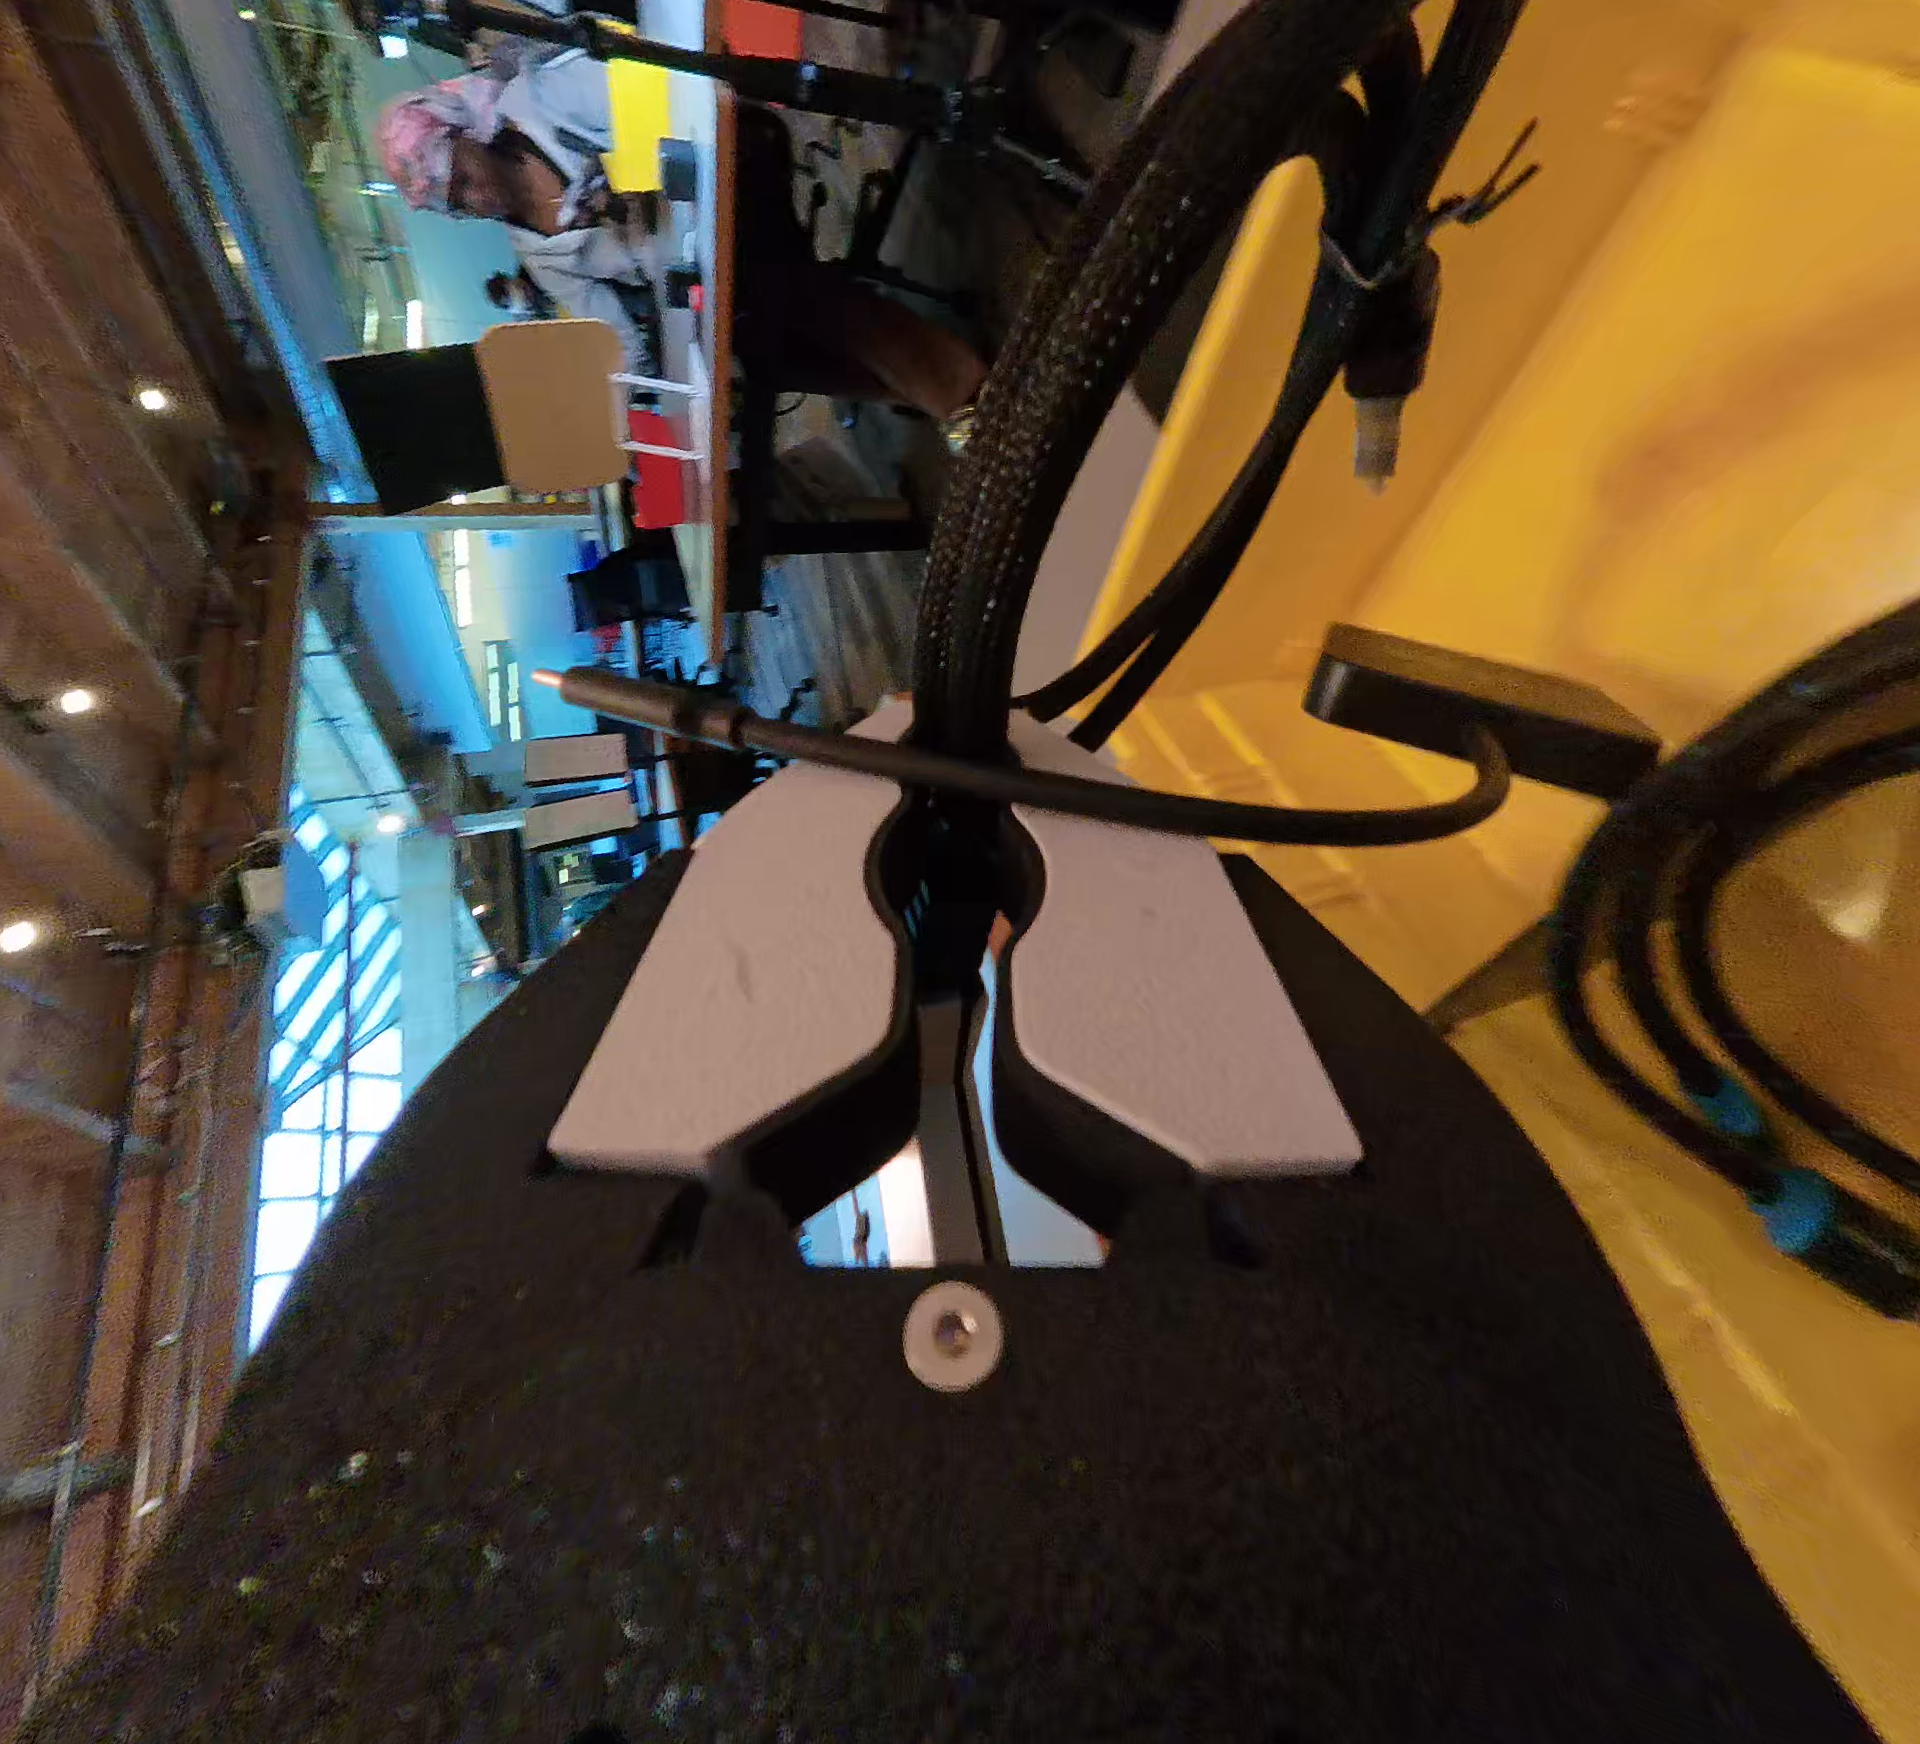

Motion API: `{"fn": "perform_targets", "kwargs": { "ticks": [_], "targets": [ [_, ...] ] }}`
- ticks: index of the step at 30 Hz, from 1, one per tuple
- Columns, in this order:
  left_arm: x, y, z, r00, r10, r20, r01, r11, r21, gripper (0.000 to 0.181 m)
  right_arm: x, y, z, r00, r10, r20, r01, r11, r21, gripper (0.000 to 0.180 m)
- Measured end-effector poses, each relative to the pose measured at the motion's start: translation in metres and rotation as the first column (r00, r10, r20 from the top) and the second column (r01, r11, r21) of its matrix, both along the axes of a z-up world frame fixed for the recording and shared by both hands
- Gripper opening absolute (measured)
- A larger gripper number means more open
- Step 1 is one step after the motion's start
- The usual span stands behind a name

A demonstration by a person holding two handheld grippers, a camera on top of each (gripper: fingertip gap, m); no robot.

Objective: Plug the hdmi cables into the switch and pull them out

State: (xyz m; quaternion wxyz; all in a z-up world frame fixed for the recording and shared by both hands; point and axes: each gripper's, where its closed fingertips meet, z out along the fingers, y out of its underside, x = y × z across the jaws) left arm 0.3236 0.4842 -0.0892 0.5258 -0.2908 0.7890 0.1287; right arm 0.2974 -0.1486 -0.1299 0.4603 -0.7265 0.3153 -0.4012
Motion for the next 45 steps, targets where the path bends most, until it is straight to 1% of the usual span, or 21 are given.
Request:
{"fn": "perform_targets", "kwargs": {
  "ticks": [1, 3, 7, 9, 12, 14, 17, 20, 21, 22, 23, 24, 27, 29, 30, 32, 34, 36, 41, 43, 45],
  "targets": [
    [-0.001, -0.002, -0.013, 1.000, -0.001, -0.019, 0.000, 0.999, -0.033, 0.008, 0.000, -0.001, 0.000, 1.000, -0.002, 0.001, 0.002, 1.000, -0.001, 0.044],
    [-0.003, -0.004, -0.036, 0.999, 0.009, -0.043, -0.013, 0.995, -0.096, 0.008, -0.001, -0.003, 0.002, 1.000, -0.005, 0.005, 0.005, 1.000, 0.009, 0.044],
    [0.002, -0.019, -0.058, 0.992, -0.076, -0.096, 0.069, 0.995, -0.076, 0.008, -0.002, -0.008, 0.010, 1.000, -0.013, 0.028, 0.012, 0.999, 0.033, 0.044],
    [0.008, -0.021, -0.053, 0.993, -0.086, -0.076, 0.085, 0.996, -0.020, 0.007, -0.002, -0.009, 0.011, 0.999, -0.017, 0.033, 0.016, 0.999, 0.037, 0.044],
    [0.022, -0.020, -0.020, 0.996, -0.053, 0.068, 0.047, 0.994, 0.099, 0.006, -0.001, -0.010, 0.008, 1.000, -0.019, 0.025, 0.019, 0.999, 0.026, 0.044],
    [0.029, -0.020, 0.002, 0.985, -0.035, 0.170, 0.016, 0.994, 0.108, 0.006, 0.001, -0.011, 0.005, 1.000, -0.024, 0.019, 0.023, 1.000, 0.018, 0.044],
    [0.036, -0.022, 0.017, 0.963, 0.033, 0.266, -0.006, 0.995, -0.102, 0.006, 0.002, -0.012, 0.003, 1.000, -0.027, 0.014, 0.027, 0.999, 0.019, 0.044],
    [0.036, -0.017, 0.034, 0.931, 0.084, 0.356, -0.027, 0.986, -0.163, 0.006, 0.005, -0.016, 0.000, 0.999, -0.038, 0.010, 0.037, 0.999, 0.022, 0.044],
    [0.037, -0.017, 0.031, 0.931, 0.114, 0.347, -0.030, 0.971, -0.239, 0.006, 0.005, -0.017, -0.002, 0.999, -0.040, 0.008, 0.039, 0.999, 0.024, 0.044],
    [0.037, -0.018, 0.021, 0.938, 0.164, 0.305, -0.033, 0.919, -0.392, 0.006, 0.006, -0.017, -0.003, 0.999, -0.041, 0.006, 0.041, 0.999, 0.024, 0.044],
    [0.039, -0.025, 0.012, 0.947, 0.186, 0.260, -0.011, 0.833, -0.553, 0.006, 0.006, -0.017, -0.004, 0.999, -0.041, 0.005, 0.041, 0.999, 0.023, 0.044],
    [0.040, -0.031, 0.007, 0.957, 0.162, 0.243, 0.028, 0.777, -0.629, 0.006, 0.007, -0.017, -0.005, 0.999, -0.041, 0.005, 0.040, 0.999, 0.023, 0.044],
    [0.034, -0.042, -0.012, 0.987, 0.045, 0.152, 0.058, 0.790, -0.610, 0.006, 0.007, -0.015, -0.006, 0.999, -0.036, 0.002, 0.036, 0.999, 0.016, 0.044],
    [0.029, -0.041, -0.023, 0.994, 0.052, 0.099, 0.019, 0.795, -0.606, 0.006, 0.007, -0.014, -0.006, 0.999, -0.036, 0.005, 0.036, 0.999, 0.011, 0.044],
    [0.027, -0.043, -0.026, 0.995, 0.054, 0.086, 0.014, 0.763, -0.646, 0.006, 0.007, -0.014, -0.007, 0.999, -0.034, 0.005, 0.034, 0.999, 0.010, 0.044],
    [0.023, -0.043, -0.024, 0.992, 0.101, 0.075, -0.008, 0.642, -0.766, 0.006, 0.007, -0.013, -0.008, 1.000, -0.031, 0.002, 0.031, 1.000, 0.006, 0.044],
    [0.023, -0.036, -0.011, 0.975, 0.193, 0.112, -0.005, 0.524, -0.852, 0.006, 0.006, -0.013, -0.008, 1.000, -0.031, 0.003, 0.031, 1.000, -0.002, 0.044],
    [0.022, -0.022, 0.011, 0.939, 0.290, 0.184, 0.028, 0.469, -0.883, 0.006, 0.006, -0.013, -0.006, 0.999, -0.031, 0.008, 0.031, 1.000, -0.002, 0.044],
    [0.014, 0.024, 0.067, 0.832, 0.416, 0.368, 0.099, 0.540, -0.836, 0.006, 0.005, -0.011, -0.005, 1.000, -0.029, 0.010, 0.029, 1.000, -0.008, 0.044],
    [0.010, 0.028, 0.092, 0.809, 0.410, 0.422, 0.158, 0.539, -0.827, 0.006, 0.004, -0.010, -0.003, 0.999, -0.027, 0.016, 0.028, 1.000, -0.011, 0.044],
    [0.004, 0.027, 0.117, 0.795, 0.385, 0.468, 0.199, 0.564, -0.801, 0.006, 0.003, -0.007, 0.000, 0.999, -0.022, 0.024, 0.022, 1.000, -0.008, 0.044]
  ]
}}
